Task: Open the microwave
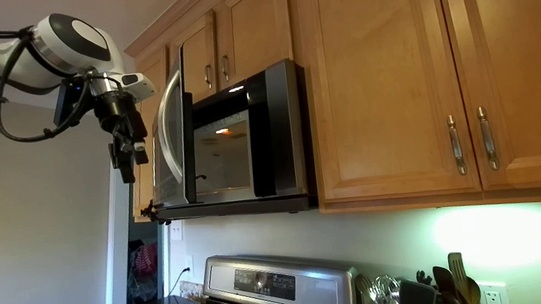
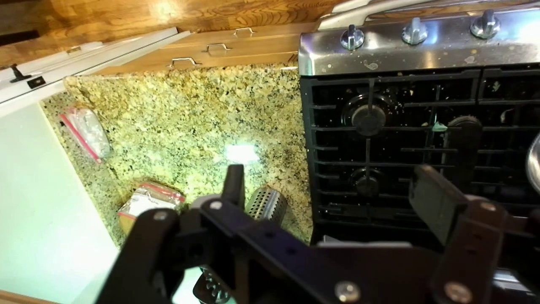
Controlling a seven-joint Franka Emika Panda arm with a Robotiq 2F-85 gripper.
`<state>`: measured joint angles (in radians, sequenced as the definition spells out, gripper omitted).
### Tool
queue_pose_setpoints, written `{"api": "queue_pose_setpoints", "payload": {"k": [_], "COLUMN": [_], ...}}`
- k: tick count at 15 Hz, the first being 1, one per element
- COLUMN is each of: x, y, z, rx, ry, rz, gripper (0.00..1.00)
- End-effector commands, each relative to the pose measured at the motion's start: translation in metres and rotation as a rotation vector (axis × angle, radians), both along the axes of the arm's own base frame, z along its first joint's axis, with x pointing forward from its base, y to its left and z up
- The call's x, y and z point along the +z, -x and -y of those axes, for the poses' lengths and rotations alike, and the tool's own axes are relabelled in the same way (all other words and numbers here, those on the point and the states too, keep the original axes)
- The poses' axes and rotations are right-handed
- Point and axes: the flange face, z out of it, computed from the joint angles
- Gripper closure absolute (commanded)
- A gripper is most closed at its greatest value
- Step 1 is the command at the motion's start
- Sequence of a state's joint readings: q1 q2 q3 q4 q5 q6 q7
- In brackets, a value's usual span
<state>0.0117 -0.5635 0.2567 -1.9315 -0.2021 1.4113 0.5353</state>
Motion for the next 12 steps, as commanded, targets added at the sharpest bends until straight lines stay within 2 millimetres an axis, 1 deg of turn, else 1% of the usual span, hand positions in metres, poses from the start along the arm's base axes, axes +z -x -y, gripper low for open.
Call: {"api": "queue_pose_setpoints", "payload": {"k": [1,2,4,6,8,9,11,12], "x": [0.024,0.03,0.043,0.05,0.051,0.05,0.045,0.054], "y": [0.034,0.04,0.053,0.058,0.058,0.054,0.048,0.053], "z": [0.013,0.017,0.031,0.049,0.066,0.077,0.091,0.078], "rx": [0.072,0.087,0.106,0.11,0.101,0.09,0.066,0.067], "ry": [-0.02,-0.022,-0.037,-0.051,-0.061,-0.07,-0.094,-0.065], "rz": [0.027,0.042,0.083,0.114,0.123,0.121,0.108,0.103], "gripper": [0.0,0.0,0.0,0.0,0.0,0.0,0.0,0.0]}}
